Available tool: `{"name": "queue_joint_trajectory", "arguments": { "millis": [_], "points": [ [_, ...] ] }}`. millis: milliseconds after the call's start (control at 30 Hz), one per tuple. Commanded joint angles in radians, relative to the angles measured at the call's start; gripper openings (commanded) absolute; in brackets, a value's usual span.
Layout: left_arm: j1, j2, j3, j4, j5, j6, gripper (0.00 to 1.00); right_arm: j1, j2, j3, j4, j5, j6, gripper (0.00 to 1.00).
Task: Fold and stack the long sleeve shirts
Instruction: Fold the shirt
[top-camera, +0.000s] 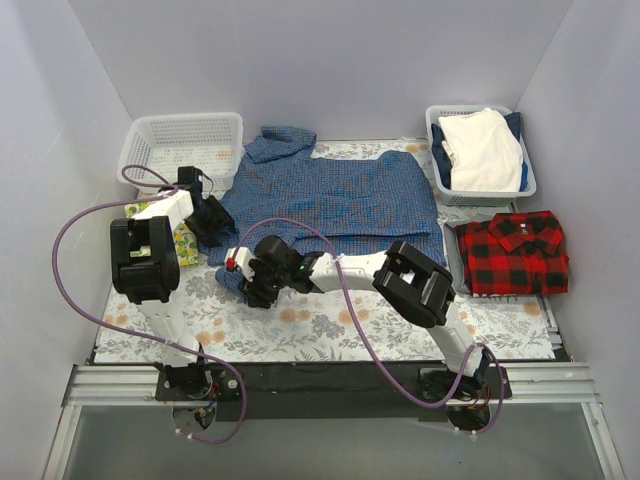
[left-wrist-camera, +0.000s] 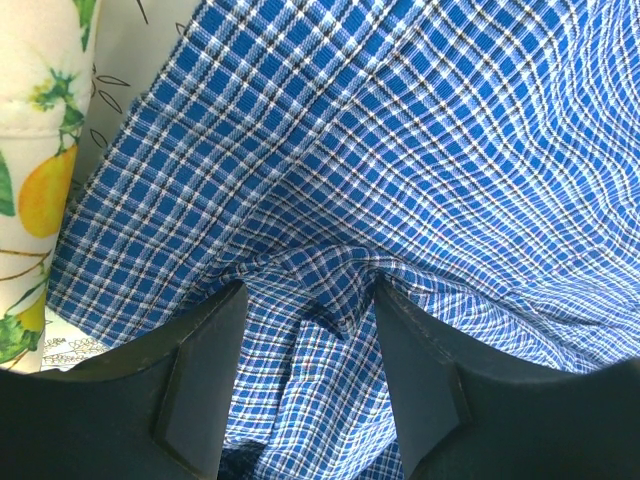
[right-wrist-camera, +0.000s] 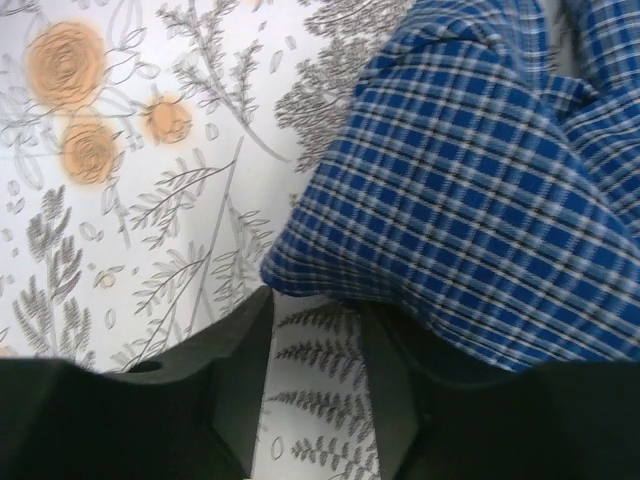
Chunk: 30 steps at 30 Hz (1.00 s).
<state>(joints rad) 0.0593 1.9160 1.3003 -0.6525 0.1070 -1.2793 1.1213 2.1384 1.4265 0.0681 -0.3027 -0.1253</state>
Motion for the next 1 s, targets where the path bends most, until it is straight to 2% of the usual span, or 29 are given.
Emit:
{"name": "queue_joint_trajectory", "arguments": {
  "millis": [0,33,100,167,333,400,633,767,967],
  "points": [
    [0.016,-0.006,-0.062,-0.026,-0.063,0.021,0.54,-0.008,0.043,0.038,0.016,0.105,0.048,0.4],
    [0.016,-0.009,-0.067,-0.027,-0.063,0.021,0.54,-0.011,0.048,0.04,0.016,0.143,0.062,0.37],
    [0.016,-0.017,-0.075,-0.024,-0.064,0.023,0.54,-0.028,0.07,0.075,0.013,0.187,0.094,0.24],
    [0.017,-0.021,-0.079,-0.024,-0.069,0.024,0.54,-0.035,0.083,0.11,-0.02,0.209,0.111,0.02],
    [0.017,-0.023,-0.082,-0.022,-0.07,0.024,0.54,-0.043,0.006,0.085,-0.031,0.226,0.112,0.01],
    [0.017,-0.026,-0.085,-0.018,-0.075,0.024,0.55,-0.046,-0.111,0.036,-0.03,0.243,0.102,0.01],
    [0.017,-0.032,-0.084,-0.013,-0.081,0.024,0.56,-0.081,-0.337,-0.035,-0.027,0.232,0.093,0.01],
    [0.017,-0.029,-0.096,-0.006,-0.084,0.024,0.56,-0.115,-0.379,0.012,-0.028,0.199,0.102,0.01],
    [0.016,-0.029,-0.104,-0.001,-0.086,0.026,0.56,-0.166,-0.308,0.112,-0.056,0.148,0.161,0.01]
  ]
}}
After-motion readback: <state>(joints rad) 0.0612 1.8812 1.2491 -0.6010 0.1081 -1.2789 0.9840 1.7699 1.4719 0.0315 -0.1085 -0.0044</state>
